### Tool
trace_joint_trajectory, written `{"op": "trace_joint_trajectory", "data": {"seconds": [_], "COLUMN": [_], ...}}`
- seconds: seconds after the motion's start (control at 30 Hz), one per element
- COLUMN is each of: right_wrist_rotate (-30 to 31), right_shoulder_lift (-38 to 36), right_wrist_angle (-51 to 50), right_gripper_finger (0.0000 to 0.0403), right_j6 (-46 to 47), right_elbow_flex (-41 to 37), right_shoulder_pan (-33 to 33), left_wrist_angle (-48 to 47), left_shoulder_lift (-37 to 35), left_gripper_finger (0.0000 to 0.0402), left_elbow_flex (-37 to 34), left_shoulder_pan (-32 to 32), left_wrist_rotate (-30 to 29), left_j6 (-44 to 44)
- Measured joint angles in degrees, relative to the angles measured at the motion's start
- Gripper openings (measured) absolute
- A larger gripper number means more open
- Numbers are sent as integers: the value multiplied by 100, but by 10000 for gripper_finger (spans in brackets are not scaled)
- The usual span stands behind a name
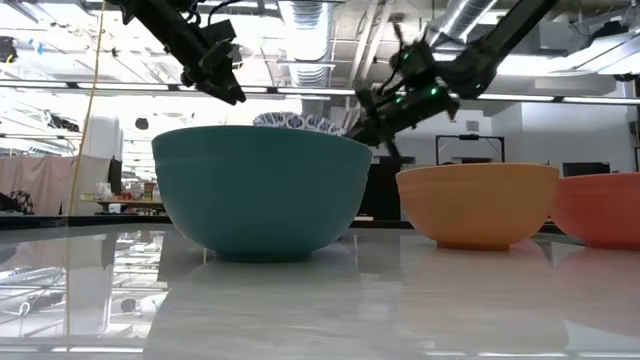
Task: Nest bowls inside each other
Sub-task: Stack the white bowl on top of the other white bowl
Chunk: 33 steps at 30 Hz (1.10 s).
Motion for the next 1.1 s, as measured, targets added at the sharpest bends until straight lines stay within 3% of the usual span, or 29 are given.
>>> {"op": "trace_joint_trajectory", "data": {"seconds": [0.2, 0.37, 0.5, 0.77, 1.1], "right_wrist_rotate": [-926, -989, -1022, -1133, -1220], "right_shoulder_lift": [829, 978, 1030, 1239, 1259], "right_wrist_angle": [-280, -1652, -2151, -2077, -2077], "right_gripper_finger": [5, 5, 5, 6, 8], "right_j6": [260, -183, -369, -386, -253], "right_elbow_flex": [839, 1316, 1466, 1535, 1535], "right_shoulder_pan": [-211, -219, -253, -276, -271], "left_wrist_angle": [-379, -602, -591, -568, -638], "left_shoulder_lift": [-4, -146, -429, -977, -982], "left_gripper_finger": [246, 246, 246, 246, 246], "left_elbow_flex": [2, 2, 7, 11, 11], "left_shoulder_pan": [5, 30, 90, 108, 108], "left_wrist_rotate": [-446, -346, -289, -227, 220], "left_j6": [-8, -17, -11, -117, -271]}}
